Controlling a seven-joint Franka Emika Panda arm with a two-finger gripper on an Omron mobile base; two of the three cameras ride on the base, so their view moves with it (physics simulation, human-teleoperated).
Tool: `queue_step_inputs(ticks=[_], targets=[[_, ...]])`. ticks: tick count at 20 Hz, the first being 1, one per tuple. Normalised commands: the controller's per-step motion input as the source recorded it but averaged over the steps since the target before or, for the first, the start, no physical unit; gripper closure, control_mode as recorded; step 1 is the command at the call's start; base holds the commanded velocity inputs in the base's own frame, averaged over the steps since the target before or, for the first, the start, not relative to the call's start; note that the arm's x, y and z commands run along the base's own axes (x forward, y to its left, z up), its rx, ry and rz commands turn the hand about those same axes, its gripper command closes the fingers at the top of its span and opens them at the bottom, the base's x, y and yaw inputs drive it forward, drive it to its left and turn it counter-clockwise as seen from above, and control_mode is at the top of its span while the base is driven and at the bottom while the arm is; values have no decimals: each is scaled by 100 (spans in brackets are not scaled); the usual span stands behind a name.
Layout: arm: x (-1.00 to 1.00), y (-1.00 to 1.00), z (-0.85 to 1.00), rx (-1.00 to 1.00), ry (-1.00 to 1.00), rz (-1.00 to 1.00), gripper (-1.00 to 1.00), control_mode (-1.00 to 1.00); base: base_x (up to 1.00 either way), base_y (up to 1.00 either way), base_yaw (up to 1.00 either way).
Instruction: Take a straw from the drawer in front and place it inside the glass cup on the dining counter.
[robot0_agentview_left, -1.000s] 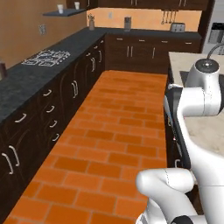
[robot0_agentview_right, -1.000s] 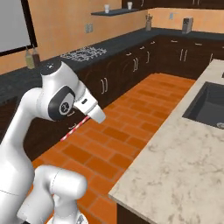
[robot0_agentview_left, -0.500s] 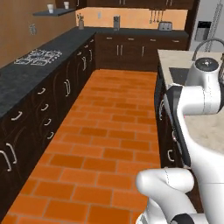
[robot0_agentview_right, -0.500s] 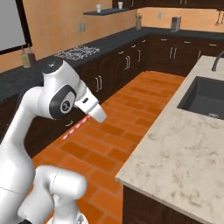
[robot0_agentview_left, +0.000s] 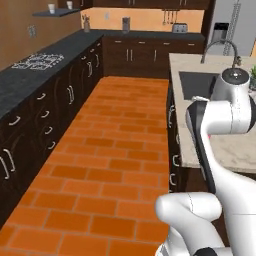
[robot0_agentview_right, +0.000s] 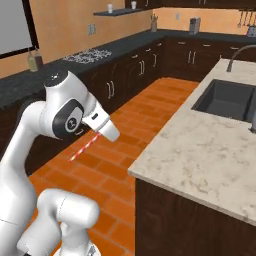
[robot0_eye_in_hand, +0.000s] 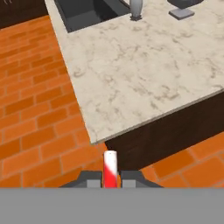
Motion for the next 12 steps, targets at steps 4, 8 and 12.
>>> queue_step_inputs(ticks=[4, 8, 12], targets=[[0, 0, 0, 0, 0, 0, 100, 100, 0, -100, -9], [0, 0, 0, 0, 0, 0, 100, 100, 0, -100, -10], [0, 0, 0, 0, 0, 0, 100, 100, 0, -100, -9]])
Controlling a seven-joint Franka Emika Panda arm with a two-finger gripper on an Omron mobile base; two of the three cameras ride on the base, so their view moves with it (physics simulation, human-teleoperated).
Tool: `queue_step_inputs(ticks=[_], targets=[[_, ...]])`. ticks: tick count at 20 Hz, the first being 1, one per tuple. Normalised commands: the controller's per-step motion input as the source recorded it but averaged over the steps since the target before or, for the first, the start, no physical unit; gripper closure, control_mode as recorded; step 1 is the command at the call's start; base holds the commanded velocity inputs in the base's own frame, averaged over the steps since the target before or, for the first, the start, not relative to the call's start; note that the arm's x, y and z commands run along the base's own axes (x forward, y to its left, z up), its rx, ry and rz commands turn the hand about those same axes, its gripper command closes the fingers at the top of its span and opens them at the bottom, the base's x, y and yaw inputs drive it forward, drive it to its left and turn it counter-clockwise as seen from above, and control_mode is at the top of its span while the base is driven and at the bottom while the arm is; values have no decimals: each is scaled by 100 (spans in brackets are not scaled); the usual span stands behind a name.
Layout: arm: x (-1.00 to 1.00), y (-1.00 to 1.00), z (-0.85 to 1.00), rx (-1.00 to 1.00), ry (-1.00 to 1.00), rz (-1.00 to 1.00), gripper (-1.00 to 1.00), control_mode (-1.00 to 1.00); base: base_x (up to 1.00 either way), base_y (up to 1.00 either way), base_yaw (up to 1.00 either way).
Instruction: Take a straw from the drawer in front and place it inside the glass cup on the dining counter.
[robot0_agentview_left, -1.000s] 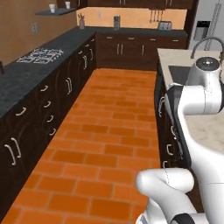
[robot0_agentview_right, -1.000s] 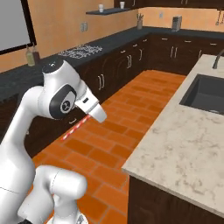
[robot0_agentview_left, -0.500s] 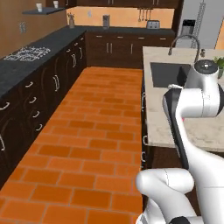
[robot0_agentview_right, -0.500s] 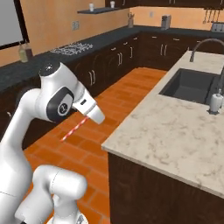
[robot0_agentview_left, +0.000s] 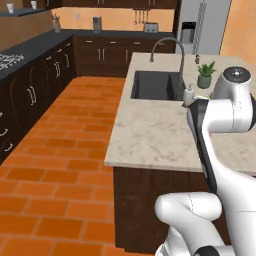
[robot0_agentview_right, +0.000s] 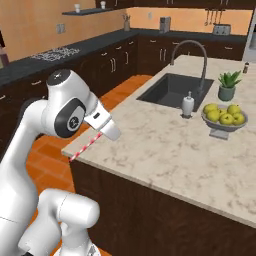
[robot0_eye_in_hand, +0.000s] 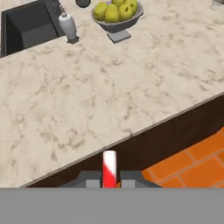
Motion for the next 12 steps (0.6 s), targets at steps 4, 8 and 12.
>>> queue_step_inputs(ticks=[4, 8, 12], targets=[[0, 0, 0, 0, 0, 0, 100, 100, 0, -100, -7], [0, 0, 0, 0, 0, 0, 100, 100, 0, -100, -5], [0, 0, 0, 0, 0, 0, 100, 100, 0, -100, -4]])
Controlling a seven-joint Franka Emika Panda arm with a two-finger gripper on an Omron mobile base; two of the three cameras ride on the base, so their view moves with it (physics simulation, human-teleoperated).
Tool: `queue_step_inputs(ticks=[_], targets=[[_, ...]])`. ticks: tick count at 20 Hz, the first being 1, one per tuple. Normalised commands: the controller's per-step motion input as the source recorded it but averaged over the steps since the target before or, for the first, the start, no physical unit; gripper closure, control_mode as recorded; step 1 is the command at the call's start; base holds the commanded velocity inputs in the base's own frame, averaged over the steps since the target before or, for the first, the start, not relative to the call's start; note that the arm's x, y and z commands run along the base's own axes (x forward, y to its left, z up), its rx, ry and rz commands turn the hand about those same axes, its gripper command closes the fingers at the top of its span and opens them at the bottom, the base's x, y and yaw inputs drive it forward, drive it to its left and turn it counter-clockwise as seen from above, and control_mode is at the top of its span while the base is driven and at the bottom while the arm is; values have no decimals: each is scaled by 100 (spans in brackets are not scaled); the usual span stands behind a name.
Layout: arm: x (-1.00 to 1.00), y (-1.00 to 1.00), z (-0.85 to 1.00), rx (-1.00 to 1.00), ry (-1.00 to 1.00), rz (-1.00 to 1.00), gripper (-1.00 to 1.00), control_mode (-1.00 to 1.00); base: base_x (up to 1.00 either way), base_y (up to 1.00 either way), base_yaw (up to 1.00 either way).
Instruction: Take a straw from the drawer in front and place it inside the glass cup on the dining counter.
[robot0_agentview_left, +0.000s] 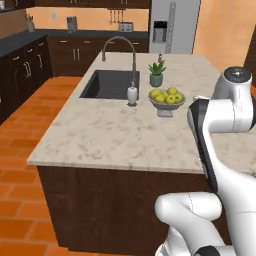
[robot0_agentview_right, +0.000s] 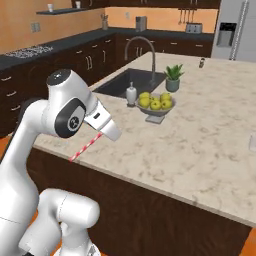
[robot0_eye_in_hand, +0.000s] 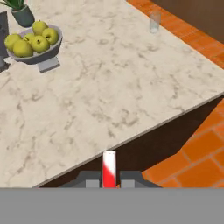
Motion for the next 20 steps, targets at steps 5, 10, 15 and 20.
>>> queue_step_inputs(ticks=[5, 10, 15, 20], targets=[[0, 0, 0, 0, 0, 0, 100, 100, 0, -100, -1], [0, 0, 0, 0, 0, 0, 100, 100, 0, -100, 6], [0, 0, 0, 0, 0, 0, 100, 100, 0, -100, 22], [0, 0, 0, 0, 0, 0, 100, 100, 0, -100, 33]])
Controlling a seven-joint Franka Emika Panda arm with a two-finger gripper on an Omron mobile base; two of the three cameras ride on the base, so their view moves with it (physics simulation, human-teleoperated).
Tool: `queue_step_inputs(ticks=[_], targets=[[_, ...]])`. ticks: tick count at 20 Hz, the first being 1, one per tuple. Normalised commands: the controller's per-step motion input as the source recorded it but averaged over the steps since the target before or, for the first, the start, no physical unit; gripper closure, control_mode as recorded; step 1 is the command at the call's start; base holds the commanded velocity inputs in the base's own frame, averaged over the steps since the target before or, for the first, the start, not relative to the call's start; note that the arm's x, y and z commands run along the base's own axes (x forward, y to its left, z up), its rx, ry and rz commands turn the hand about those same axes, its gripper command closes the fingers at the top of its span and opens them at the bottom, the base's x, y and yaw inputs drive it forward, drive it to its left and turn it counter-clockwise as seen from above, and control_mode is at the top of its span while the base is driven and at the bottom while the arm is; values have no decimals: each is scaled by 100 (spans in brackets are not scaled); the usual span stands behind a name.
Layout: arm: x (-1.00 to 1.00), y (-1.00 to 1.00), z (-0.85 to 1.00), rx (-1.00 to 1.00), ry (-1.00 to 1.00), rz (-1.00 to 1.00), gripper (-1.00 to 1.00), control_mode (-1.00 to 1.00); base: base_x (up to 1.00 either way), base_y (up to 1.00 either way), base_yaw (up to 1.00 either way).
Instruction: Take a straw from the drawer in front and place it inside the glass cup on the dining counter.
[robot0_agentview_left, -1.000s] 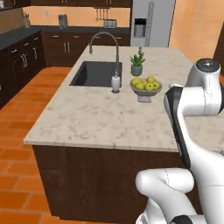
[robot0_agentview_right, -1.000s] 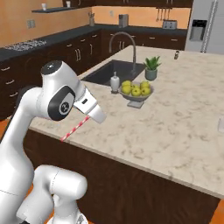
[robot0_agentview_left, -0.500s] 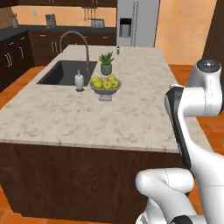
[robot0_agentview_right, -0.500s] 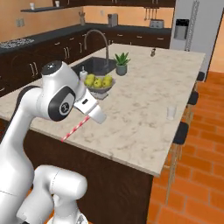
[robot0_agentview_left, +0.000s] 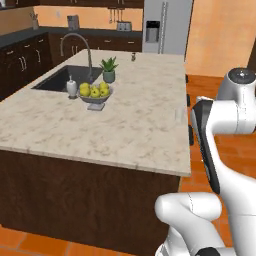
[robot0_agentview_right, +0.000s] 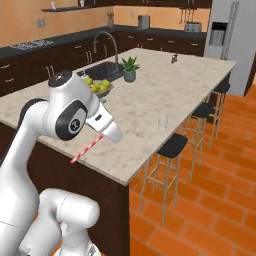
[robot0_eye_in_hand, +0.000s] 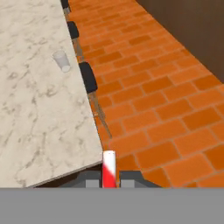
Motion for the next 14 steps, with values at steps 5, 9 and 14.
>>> queue_step_inputs(ticks=[5, 9, 14], targets=[[0, 0, 0, 0, 0, 0, 100, 100, 3, -100, 39], [0, 0, 0, 0, 0, 0, 100, 100, 13, -100, 42], [0, 0, 0, 0, 0, 0, 100, 100, 14, -99, 45]])
